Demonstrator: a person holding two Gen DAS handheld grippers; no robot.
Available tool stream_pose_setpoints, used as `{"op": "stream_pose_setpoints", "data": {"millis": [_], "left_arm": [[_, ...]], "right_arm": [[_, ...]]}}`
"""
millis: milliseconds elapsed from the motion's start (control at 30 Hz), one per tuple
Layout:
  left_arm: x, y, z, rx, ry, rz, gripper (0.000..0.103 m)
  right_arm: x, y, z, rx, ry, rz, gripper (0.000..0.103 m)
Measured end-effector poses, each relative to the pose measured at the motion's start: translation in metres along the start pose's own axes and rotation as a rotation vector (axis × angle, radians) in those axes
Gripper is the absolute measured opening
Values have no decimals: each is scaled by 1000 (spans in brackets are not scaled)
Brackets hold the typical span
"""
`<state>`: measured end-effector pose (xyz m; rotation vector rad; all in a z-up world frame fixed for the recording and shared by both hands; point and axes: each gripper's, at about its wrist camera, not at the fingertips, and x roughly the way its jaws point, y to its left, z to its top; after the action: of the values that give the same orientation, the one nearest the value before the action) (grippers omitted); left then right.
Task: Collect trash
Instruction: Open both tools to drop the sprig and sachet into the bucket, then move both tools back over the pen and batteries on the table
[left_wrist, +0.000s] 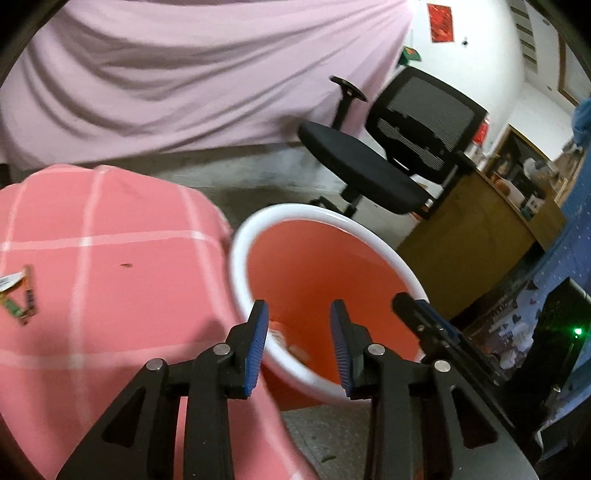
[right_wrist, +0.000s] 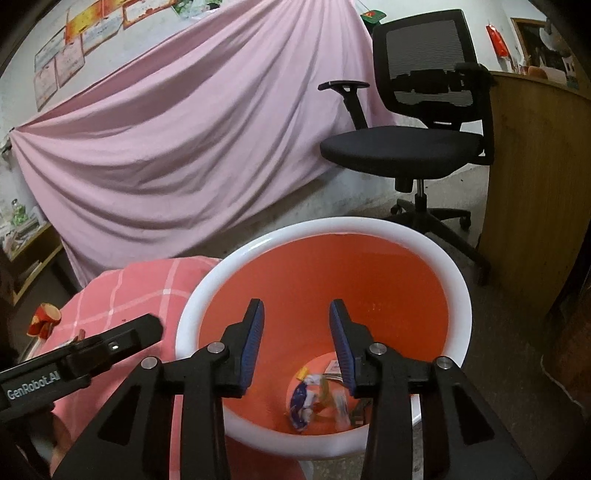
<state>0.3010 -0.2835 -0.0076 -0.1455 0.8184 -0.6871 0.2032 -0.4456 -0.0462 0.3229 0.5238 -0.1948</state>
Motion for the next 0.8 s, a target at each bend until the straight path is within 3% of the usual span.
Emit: {"op": "stream_pose_setpoints", "data": {"millis": [67, 133, 300, 333, 400, 533, 633, 700, 800], "left_arm": [[-16, 8, -1, -13, -33, 40, 29], [-32, 14, -4, -17, -72, 74, 32], [-84, 33, -15, -39, -211, 164, 42], [-95, 38, -19, -44, -239, 184, 44], [-118, 47, -26, -44, -297, 235, 54], [-156, 63, -41, -46, -393, 337, 86], [-182, 79, -57, -66, -502, 393, 98], [-200, 91, -69, -84, -580, 438, 101], [-217, 105, -79, -87, -623, 480, 101]], "right_arm": [[-4, 7, 1, -12, -25, 25, 35], [-12, 17, 2, -28, -63, 69, 44], [-36, 54, 3, -102, -167, 171, 53], [-41, 62, 2, -116, -185, 190, 59], [-51, 76, 1, -129, -227, 226, 76], [-69, 100, 0, -144, -308, 290, 84], [-80, 112, -1, -131, -367, 317, 103], [-84, 120, -2, -129, -398, 333, 103], [-86, 135, -4, -158, -418, 364, 103]]}}
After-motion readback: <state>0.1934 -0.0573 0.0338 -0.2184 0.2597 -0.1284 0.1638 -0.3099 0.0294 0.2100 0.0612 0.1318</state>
